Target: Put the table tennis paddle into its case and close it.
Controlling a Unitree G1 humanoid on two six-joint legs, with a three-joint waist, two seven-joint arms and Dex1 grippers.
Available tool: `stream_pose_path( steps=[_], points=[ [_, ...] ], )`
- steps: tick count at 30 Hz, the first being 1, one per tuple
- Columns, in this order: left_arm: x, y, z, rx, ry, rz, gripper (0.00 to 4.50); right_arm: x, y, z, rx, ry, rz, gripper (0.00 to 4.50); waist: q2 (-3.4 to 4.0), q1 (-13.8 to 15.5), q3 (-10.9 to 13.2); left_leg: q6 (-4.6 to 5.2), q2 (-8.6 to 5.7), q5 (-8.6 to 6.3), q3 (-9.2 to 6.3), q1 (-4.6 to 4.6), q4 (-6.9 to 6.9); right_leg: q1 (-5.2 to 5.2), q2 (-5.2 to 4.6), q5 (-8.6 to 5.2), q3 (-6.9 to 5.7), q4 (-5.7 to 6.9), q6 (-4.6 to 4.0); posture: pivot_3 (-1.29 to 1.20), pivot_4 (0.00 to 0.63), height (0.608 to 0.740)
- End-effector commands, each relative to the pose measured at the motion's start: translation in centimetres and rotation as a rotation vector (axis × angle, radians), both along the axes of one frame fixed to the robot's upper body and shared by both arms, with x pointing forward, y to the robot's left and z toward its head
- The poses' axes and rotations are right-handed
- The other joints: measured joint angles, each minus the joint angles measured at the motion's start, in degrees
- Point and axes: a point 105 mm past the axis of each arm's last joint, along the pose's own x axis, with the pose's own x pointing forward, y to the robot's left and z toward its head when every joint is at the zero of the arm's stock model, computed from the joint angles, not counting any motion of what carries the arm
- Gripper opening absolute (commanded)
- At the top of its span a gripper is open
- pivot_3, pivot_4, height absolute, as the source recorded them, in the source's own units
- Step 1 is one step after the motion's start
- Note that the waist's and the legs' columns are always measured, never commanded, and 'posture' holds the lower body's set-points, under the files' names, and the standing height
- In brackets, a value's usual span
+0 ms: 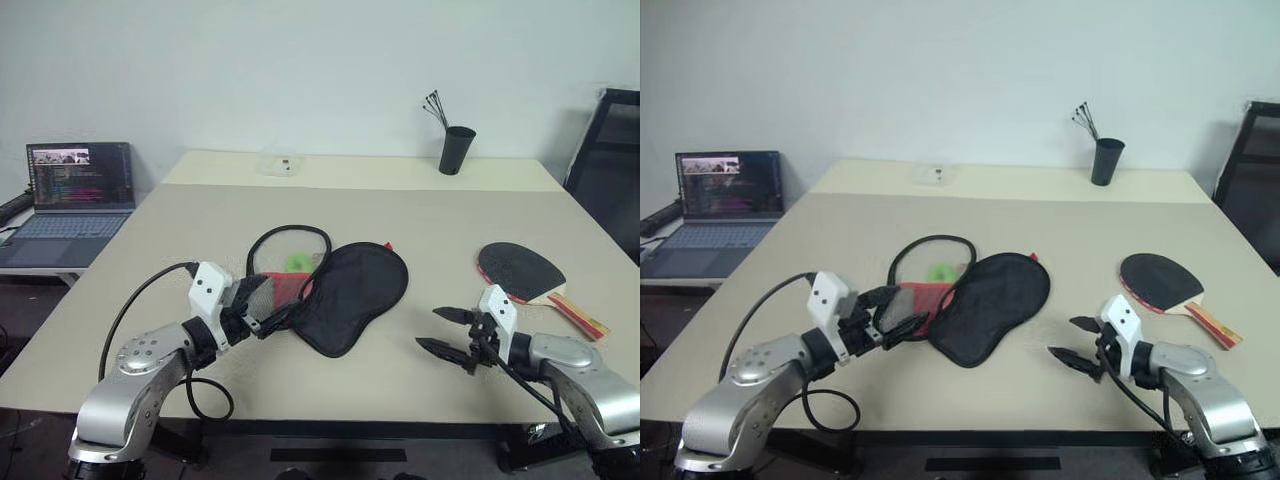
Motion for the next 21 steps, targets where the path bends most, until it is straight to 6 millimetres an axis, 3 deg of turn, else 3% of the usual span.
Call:
stream_pose_path(
  steps=[1,4,8,11,16,21],
  points=[
    [0.3,-0.1,0.6,-0.013,-0.036,-0.014,4.50,-0.2,-0.3,1.6,-0.022,-0.053,-0.003,4.06,0.00,0.06,0.00,0.00,0.00,0.00,0.01,0.00,0.00,0.00,0.01,0.00,-0.01,0.00,0.00,0.00,0.150,0.740],
    [1.1,-0.8,0.6,-0.027,-0.050,-0.030,4.50,-0.1,-0.8,1.1,-0.031,-0.038,-0.037,4.06,-0.01,0.20,-0.01,0.00,0.00,0.00,0.01,-0.01,0.01,0.01,0.01,0.00,-0.08,-0.01,0.00,0.00,0.150,0.740],
    [2.3,-1.4,1.3,-0.090,-0.034,-0.084,4.50,0.5,-0.3,3.1,0.013,-0.062,-0.117,4.06,-0.01,0.24,0.00,0.00,-0.03,0.00,0.01,-0.07,0.03,0.01,0.00,0.00,-0.08,-0.03,0.00,0.00,0.150,0.740],
    [3.1,-1.3,1.6,-0.070,-0.034,-0.136,4.50,0.8,-0.6,3.2,-0.050,-0.033,-0.202,4.06,-0.02,0.20,-0.01,0.00,-0.03,0.00,0.04,-0.07,0.03,-0.02,0.04,0.01,-0.07,0.00,0.01,0.00,0.150,0.740],
    [2.7,-0.5,3.0,-0.101,0.023,-0.242,4.50,1.4,1.2,3.6,0.046,0.017,-0.201,4.06,-0.02,-0.04,0.00,0.00,0.00,0.00,0.11,-0.16,0.00,-0.16,0.31,0.01,-0.02,-0.01,0.01,0.00,0.150,0.740],
    [1.6,2.0,2.8,-0.005,0.083,-0.282,4.50,2.2,5.0,2.6,0.179,0.096,-0.182,4.06,-0.03,-0.31,-0.01,0.00,0.03,0.00,0.18,-0.24,-0.03,-0.42,0.42,0.00,0.08,0.10,-0.01,0.00,0.150,0.740]
  ],
)
